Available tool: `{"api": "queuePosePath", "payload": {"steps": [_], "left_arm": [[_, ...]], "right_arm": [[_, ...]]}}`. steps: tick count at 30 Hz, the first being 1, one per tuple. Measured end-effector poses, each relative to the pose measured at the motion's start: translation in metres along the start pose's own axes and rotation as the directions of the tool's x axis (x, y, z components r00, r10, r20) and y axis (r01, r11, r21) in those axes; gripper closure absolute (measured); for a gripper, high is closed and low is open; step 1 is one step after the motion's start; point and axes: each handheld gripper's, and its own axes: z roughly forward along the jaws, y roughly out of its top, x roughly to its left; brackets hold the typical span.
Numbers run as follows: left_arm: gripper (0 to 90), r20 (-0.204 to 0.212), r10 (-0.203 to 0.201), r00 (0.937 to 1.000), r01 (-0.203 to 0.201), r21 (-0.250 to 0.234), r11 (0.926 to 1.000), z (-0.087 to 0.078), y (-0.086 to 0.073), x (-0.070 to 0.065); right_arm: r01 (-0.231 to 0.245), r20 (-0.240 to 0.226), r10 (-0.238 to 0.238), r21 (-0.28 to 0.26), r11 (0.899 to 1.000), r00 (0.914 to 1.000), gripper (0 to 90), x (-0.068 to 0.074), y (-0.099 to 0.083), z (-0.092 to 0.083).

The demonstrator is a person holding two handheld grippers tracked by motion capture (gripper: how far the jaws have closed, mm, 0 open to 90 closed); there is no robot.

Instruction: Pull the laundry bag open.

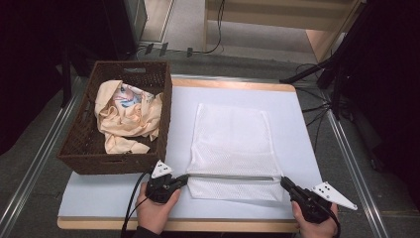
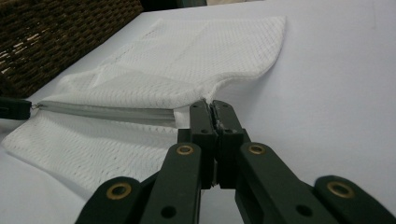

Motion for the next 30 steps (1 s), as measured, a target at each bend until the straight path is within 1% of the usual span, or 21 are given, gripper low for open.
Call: {"api": "queuePosePath", "payload": {"steps": [1, 2, 3, 5, 6, 7, 12, 14, 15, 19, 21, 25, 27, 29, 30], "left_arm": [[87.5, -0.003, -0.008, 1.0, 0.008, -0.001, 1.0, -0.002, -0.001, 0.002], [87.5, -0.007, -0.011, 0.9999, 0.011, -0.003, 0.9999, -0.003, -0.001, 0.002], [87.5, -0.004, -0.016, 0.9999, 0.016, -0.006, 0.9998, -0.004, -0.001, 0.004], [87.5, -0.008, -0.016, 0.9998, 0.016, -0.008, 0.9998, -0.006, -0.002, 0.004], [87.5, -0.013, -0.01, 0.9999, 0.01, -0.007, 0.9999, -0.008, -0.002, 0.004], [87.5, -0.012, -0.01, 0.9999, 0.01, -0.008, 0.9999, -0.008, -0.002, 0.004], [87.5, -0.012, -0.007, 0.9999, 0.007, -0.003, 1.0, -0.009, -0.003, 0.006], [87.5, -0.011, -0.007, 0.9999, 0.007, -0.001, 1.0, -0.009, -0.003, 0.006], [87.5, -0.008, -0.004, 1.0, 0.004, 0.0, 1.0, -0.01, -0.003, 0.006], [87.5, -0.004, -0.003, 1.0, 0.003, -0.004, 1.0, -0.014, -0.003, 0.005], [87.5, -0.004, -0.004, 1.0, 0.004, -0.004, 1.0, -0.015, -0.004, 0.005], [87.5, 0.0, -0.005, 1.0, 0.005, 0.0, 1.0, -0.015, -0.005, 0.004], [87.5, 0.006, -0.005, 1.0, 0.005, 0.004, 1.0, -0.014, -0.006, 0.004], [87.4, 0.023, -0.005, 0.9997, 0.004, 0.008, 1.0, -0.013, -0.006, 0.003], [87.4, 0.03, -0.007, 0.9995, 0.006, 0.01, 0.9999, -0.013, -0.006, 0.003]], "right_arm": [[0.001, -0.001, -0.001, -0.001, 1.0, 1.0, 89.3, -0.001, 0.0, 0.0], [-0.01, 0.001, 0.01, 0.001, 1.0, 0.9999, 89.2, 0.0, 0.0, -0.001], [-0.006, 0.002, 0.006, 0.0, 1.0, 1.0, 89.2, -0.001, 0.0, -0.001], [-0.011, -0.006, 0.011, 0.003, 1.0, 0.9999, 89.2, 0.0, 0.0, -0.001], [-0.002, -0.004, 0.002, 0.001, 1.0, 1.0, 89.2, 0.0, 0.0, 0.0], [0.0, -0.006, 0.0, 0.011, 1.0, 1.0, 89.3, 0.001, 0.0, 0.0], [-0.004, -0.01, 0.004, 0.013, 1.0, 0.9999, 89.2, 0.001, -0.001, 0.002], [0.004, -0.009, -0.004, 0.016, 1.0, 1.0, 89.2, 0.0, -0.001, 0.003], [-0.003, -0.005, 0.003, 0.02, 1.0, 1.0, 89.2, 0.0, -0.001, 0.003], [-0.005, -0.006, 0.005, 0.03, 1.0, 1.0, 89.2, -0.001, -0.002, 0.005], [-0.009, -0.006, 0.009, 0.04, 0.999, 0.9999, 89.2, -0.001, -0.003, 0.006], [-0.019, 0.004, 0.018, 0.078, 0.997, 0.9998, 89.2, -0.003, -0.006, 0.01], [-0.036, 0.006, 0.036, 0.1, 0.994, 0.9993, 89.2, -0.006, -0.007, 0.012], [-0.047, 0.012, 0.046, 0.125, 0.991, 0.9989, 89.1, -0.009, -0.009, 0.014], [-0.062, 0.018, 0.06, 0.138, 0.989, 0.9981, 89.1, -0.01, -0.01, 0.015]]}}
